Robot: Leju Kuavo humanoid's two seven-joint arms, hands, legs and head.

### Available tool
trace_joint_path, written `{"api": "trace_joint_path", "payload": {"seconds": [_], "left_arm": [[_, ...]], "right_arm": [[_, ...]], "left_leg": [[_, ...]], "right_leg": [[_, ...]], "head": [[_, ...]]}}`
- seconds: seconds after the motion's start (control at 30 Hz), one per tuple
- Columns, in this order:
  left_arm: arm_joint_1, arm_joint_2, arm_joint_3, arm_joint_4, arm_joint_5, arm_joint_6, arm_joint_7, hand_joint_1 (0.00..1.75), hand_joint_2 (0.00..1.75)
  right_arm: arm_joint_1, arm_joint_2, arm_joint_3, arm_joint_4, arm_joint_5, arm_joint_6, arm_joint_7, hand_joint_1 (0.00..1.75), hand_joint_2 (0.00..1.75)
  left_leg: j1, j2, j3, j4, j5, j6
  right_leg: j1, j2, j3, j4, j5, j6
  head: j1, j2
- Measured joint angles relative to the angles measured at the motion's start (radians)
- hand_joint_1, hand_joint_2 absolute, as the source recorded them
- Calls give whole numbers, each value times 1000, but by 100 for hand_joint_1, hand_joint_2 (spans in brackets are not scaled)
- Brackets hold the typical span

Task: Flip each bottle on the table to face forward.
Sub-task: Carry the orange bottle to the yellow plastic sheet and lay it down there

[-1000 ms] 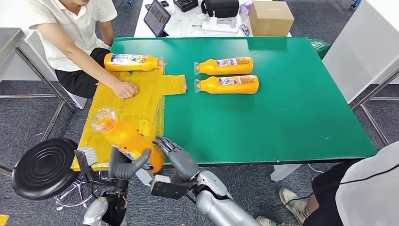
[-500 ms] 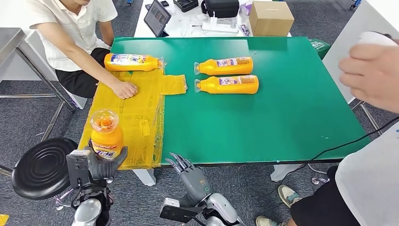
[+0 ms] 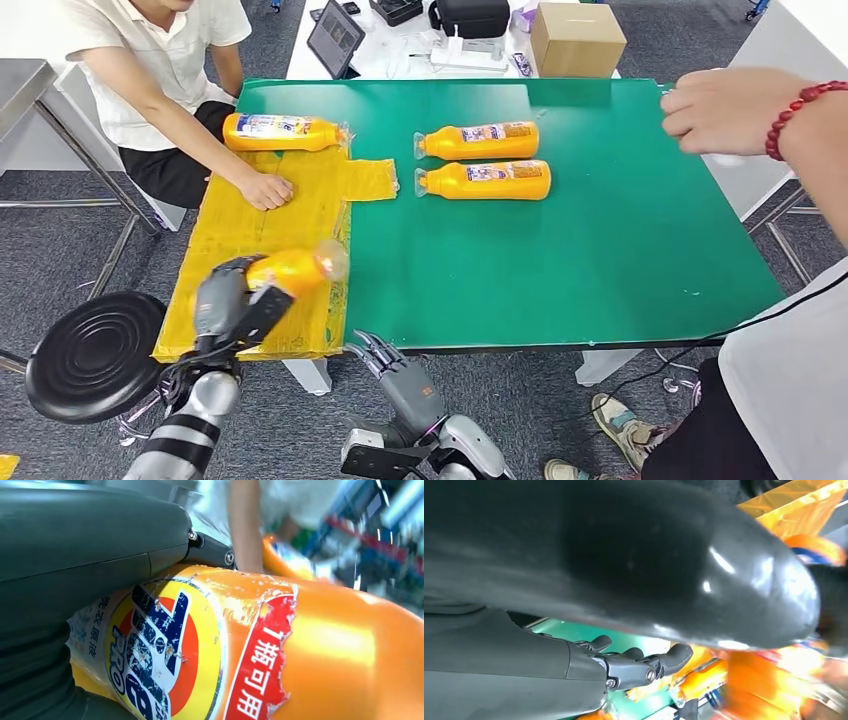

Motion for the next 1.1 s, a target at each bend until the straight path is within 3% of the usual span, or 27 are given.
{"api": "trace_joint_path", "payload": {"seconds": [0.17,0.47,0.53,0.6,0.67,0.87,1.0,1.1], "left_arm": [[-146,-3,-66,220,-102,-44,34,175,175],[-319,-28,-113,478,-153,-88,114,173,175],[-342,-35,-116,514,-156,-93,126,135,175],[-359,-39,-117,541,-161,-97,134,65,175],[-374,-42,-118,565,-165,-112,146,28,175],[-417,-47,-119,615,-167,-186,171,23,175],[-426,-51,-119,634,-166,-193,172,0,175],[-437,-54,-119,643,-158,-233,179,0,175]], "right_arm": [[4,6,-7,-1,-29,34,-24,0,0],[-2,6,-20,2,-43,51,-28,0,0],[-5,6,-24,3,-45,52,-28,0,0],[-6,6,-27,5,-45,53,-28,0,0],[-7,6,-29,9,-46,53,-29,0,0],[-16,6,-32,32,-52,53,-34,0,0],[-19,7,-33,42,-53,52,-35,0,0],[-24,8,-34,52,-54,49,-38,0,0]], "left_leg": [[-1,0,1,0,0,0],[-1,-1,5,0,0,0],[-1,0,7,0,0,0],[-1,-1,8,0,0,0],[-1,-1,9,0,0,0],[-1,0,11,0,0,0],[-1,0,11,0,0,0],[-1,0,11,0,0,0]], "right_leg": [[-1,0,1,0,0,0],[-1,0,6,0,0,0],[-1,0,7,0,0,0],[-1,0,8,0,0,0],[-1,0,9,0,0,0],[-1,0,12,0,0,0],[-1,0,12,0,0,0],[-1,0,12,0,0,0]], "head": [[0,0],[0,0],[0,0],[0,0],[0,0],[0,0],[0,0],[0,0]]}}
